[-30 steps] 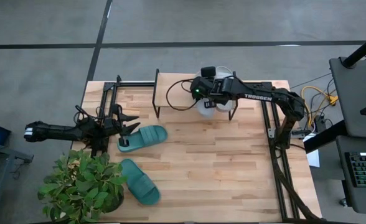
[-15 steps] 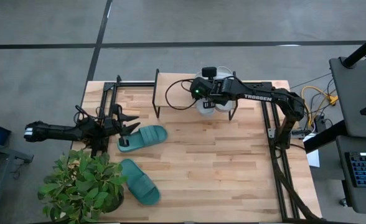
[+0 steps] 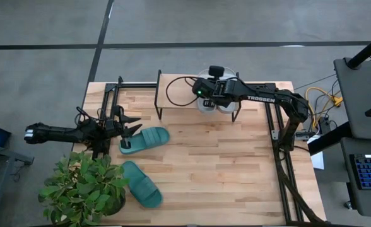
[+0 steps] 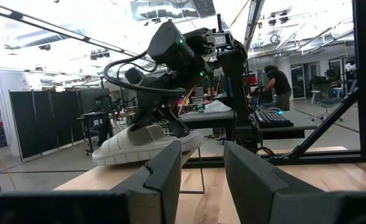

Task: Pick and place slides into the shelf
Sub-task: Put the gray slipper on the shelf

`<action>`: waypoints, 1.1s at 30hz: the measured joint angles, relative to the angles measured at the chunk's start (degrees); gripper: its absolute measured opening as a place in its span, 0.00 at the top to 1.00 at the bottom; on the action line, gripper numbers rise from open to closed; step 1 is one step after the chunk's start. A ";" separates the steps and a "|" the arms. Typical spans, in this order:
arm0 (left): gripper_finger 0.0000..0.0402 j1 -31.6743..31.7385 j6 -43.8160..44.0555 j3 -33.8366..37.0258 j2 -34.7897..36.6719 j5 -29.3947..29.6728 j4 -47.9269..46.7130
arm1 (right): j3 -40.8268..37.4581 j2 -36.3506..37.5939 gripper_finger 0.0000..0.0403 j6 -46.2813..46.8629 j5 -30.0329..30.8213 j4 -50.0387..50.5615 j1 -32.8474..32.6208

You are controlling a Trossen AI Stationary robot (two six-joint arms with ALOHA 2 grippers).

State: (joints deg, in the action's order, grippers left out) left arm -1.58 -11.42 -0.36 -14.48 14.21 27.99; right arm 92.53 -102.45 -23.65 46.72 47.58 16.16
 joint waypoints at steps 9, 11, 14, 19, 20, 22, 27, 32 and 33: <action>0.73 0.00 0.01 0.00 -0.01 0.00 0.01 | -1.78 0.00 0.97 0.02 2.48 -3.29 0.03; 0.73 0.00 0.00 0.00 0.00 -0.01 0.02 | -1.88 -0.02 0.97 -1.65 2.85 -3.74 0.11; 0.73 0.00 0.00 0.00 -0.02 0.01 0.02 | -1.92 -0.02 0.97 -2.91 3.24 -4.63 0.36; 0.73 0.00 0.01 0.00 0.00 0.01 0.02 | -2.01 -0.02 0.97 -5.17 4.83 -4.90 0.95; 0.73 0.00 0.00 0.00 -0.02 -0.01 0.02 | -2.01 -0.02 0.97 -5.20 4.58 -4.93 1.03; 0.73 0.00 0.00 0.00 -0.01 0.01 0.02 | -2.21 -0.02 0.97 -5.04 4.52 -4.95 1.10; 0.73 0.00 0.00 0.00 -0.02 0.01 0.02 | -3.96 -0.02 0.97 -5.07 4.42 -5.45 1.29; 0.73 0.00 0.00 0.00 0.00 0.01 0.02 | -5.90 0.00 0.97 -6.06 4.59 -4.97 1.38; 0.73 0.00 0.00 0.00 0.00 0.01 0.02 | -5.90 0.02 0.97 -6.15 4.57 -5.07 1.40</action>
State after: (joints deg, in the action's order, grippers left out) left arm -1.58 -11.42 -0.36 -14.48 14.22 28.01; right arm 86.63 -102.44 -29.81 51.29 42.51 17.56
